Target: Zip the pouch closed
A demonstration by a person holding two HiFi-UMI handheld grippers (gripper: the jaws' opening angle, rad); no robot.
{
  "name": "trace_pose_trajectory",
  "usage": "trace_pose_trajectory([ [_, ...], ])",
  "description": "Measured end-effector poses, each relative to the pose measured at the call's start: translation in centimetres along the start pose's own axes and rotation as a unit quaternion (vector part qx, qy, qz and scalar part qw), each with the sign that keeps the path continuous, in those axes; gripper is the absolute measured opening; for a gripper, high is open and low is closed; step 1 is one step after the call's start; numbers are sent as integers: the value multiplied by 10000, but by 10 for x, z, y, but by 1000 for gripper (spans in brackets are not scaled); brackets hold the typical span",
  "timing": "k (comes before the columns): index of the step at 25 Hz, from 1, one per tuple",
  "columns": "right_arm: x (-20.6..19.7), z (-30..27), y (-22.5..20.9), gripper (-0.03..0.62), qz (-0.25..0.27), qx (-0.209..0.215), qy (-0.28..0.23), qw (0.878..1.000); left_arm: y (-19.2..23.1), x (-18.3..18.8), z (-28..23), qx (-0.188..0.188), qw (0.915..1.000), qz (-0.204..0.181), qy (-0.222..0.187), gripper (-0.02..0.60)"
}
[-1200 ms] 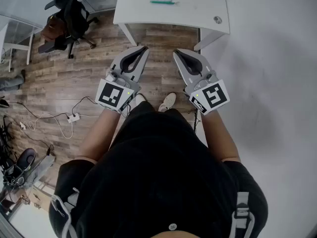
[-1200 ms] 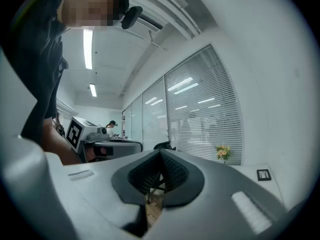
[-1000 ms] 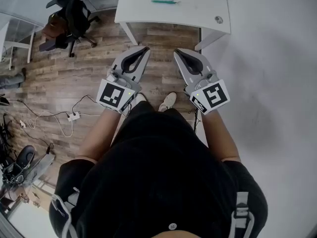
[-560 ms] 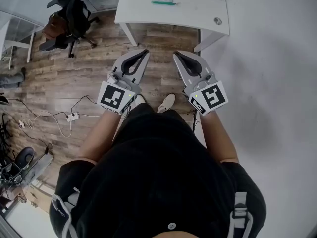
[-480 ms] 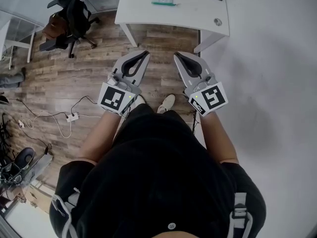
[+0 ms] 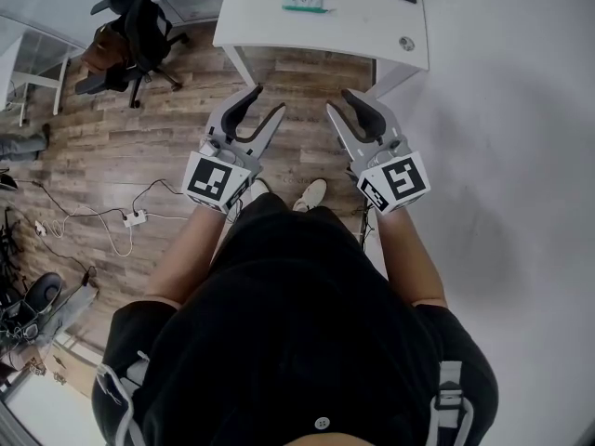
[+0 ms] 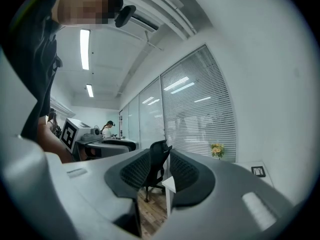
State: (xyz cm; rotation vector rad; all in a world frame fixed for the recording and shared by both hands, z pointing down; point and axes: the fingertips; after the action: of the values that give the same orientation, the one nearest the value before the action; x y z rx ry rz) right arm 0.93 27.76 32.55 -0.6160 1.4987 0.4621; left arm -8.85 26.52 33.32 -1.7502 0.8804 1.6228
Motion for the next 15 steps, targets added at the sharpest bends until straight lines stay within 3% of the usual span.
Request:
trace_pose_trajectory([
  [6,-3,11,-14,174,-59,152,-36,9999,-15,1,-16,90,9999,-123,5,201],
  [15,-6,28,-34,256,-54,344,43,9994,-35,-1,-33,264,9994,-200,69,295],
])
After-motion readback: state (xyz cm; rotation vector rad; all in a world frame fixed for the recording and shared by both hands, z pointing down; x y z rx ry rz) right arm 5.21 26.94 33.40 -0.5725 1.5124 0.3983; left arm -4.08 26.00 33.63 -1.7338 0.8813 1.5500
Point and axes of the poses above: the fingertips, and each gripper's own axes: z backward along the fingers, y to its left, x out of its top, and after that the axes turned 11 degrees about x, right-handed
